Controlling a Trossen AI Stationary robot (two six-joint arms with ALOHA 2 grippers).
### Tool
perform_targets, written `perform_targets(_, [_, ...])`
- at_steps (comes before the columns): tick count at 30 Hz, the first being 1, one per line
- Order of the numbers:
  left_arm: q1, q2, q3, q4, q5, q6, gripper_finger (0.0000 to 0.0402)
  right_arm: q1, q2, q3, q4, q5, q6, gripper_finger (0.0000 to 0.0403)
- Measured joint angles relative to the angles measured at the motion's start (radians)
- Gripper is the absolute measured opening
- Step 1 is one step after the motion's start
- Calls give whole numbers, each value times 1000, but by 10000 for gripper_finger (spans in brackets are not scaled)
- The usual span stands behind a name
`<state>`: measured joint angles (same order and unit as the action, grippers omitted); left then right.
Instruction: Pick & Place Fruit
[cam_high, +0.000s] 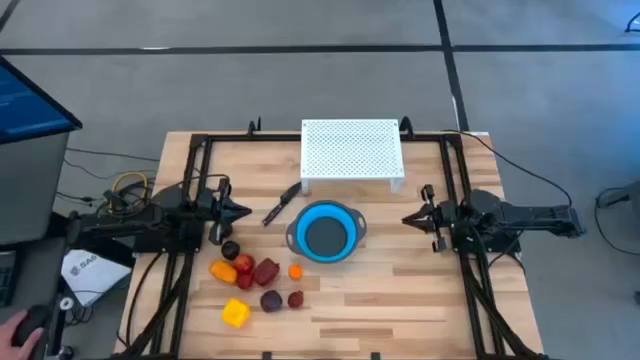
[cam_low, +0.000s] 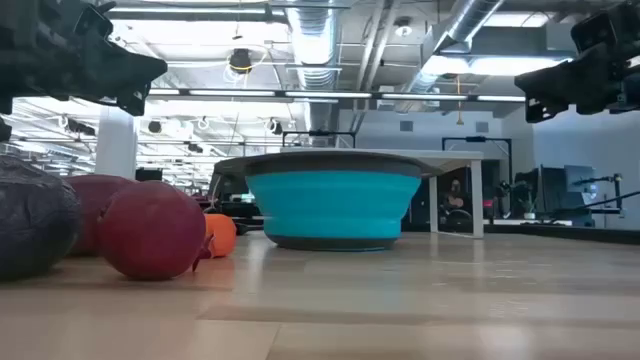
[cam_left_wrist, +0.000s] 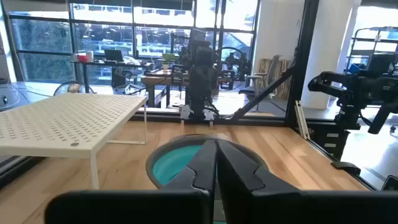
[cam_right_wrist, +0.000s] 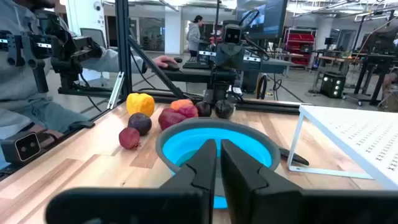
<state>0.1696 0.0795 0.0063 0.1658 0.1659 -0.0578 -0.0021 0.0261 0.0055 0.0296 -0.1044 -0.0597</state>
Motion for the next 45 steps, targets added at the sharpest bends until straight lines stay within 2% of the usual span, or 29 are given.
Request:
perform_targets(34, [0,0,0,1,0,6,8,0,0,0,0,0,0,17])
perform_targets(40, [0,0,0,49,-25,363,8,0,0,0,0,0,0,17])
perform_targets(45, [0,0,0,55,-24,393,8,0,0,0,0,0,0,17])
